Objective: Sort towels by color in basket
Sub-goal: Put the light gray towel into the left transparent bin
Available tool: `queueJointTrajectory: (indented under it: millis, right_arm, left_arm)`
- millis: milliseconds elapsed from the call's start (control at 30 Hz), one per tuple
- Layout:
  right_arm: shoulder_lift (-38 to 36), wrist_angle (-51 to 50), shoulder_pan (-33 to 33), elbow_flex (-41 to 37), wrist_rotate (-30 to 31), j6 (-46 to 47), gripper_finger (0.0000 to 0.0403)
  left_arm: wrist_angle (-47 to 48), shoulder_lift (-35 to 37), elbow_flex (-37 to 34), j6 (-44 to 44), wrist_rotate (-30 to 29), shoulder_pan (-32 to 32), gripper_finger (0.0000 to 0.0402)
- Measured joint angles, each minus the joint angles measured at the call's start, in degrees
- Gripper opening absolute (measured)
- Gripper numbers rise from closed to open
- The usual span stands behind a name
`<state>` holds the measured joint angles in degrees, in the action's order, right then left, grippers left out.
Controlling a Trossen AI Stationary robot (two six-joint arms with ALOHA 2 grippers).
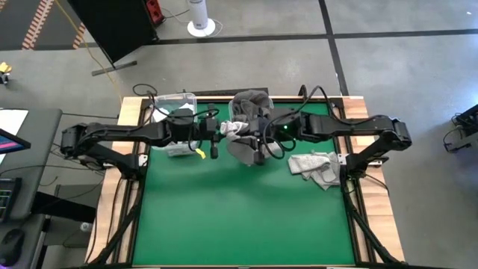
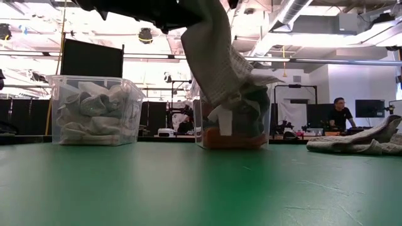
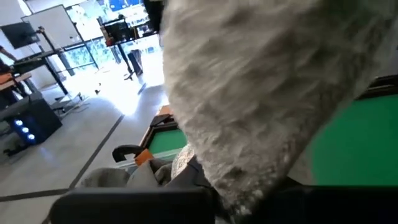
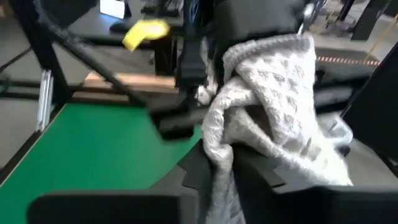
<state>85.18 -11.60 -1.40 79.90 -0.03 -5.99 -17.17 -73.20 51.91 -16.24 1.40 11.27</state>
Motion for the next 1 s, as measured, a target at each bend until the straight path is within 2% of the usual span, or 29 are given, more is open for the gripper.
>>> queueJointTrajectory:
  millis: [167, 333, 433, 667, 933, 1000]
  right_arm:
    - [-2.52, -5.43, -0.11, 0.07, 0.91, 0.49, 0.0156]
    - [-6.76, -10.21, -0.15, 0.07, 5.68, 1.59, 0.0223]
    - [-8.85, -14.72, 0.19, 0.06, 8.97, 3.42, 0.0245]
    - [-9.78, -16.63, 0.13, -3.50, 11.04, 6.99, 0.0249]
    - [-9.78, -16.37, 0.21, -5.97, 11.04, 9.04, 0.0249]
    - [-9.80, -15.97, 0.21, -5.97, 11.06, 9.13, 0.0249]
  left_arm:
    - [3.10, 4.39, -0.03, 0.23, -0.10, 0.29, 0.0012]
    - [10.23, 13.98, -0.01, -1.28, -1.10, 0.98, 0.0005]
    - [14.61, 20.70, -0.03, -2.93, -6.89, 0.92, 0.0005]
    - [22.70, 32.50, -0.01, -5.78, -28.71, 1.03, 0.0004]
    - [30.69, 36.25, 1.40, -3.39, -42.61, 1.01, 0.0004]
    - [31.79, 36.25, 1.65, -1.94, -43.44, 1.03, 0.0004]
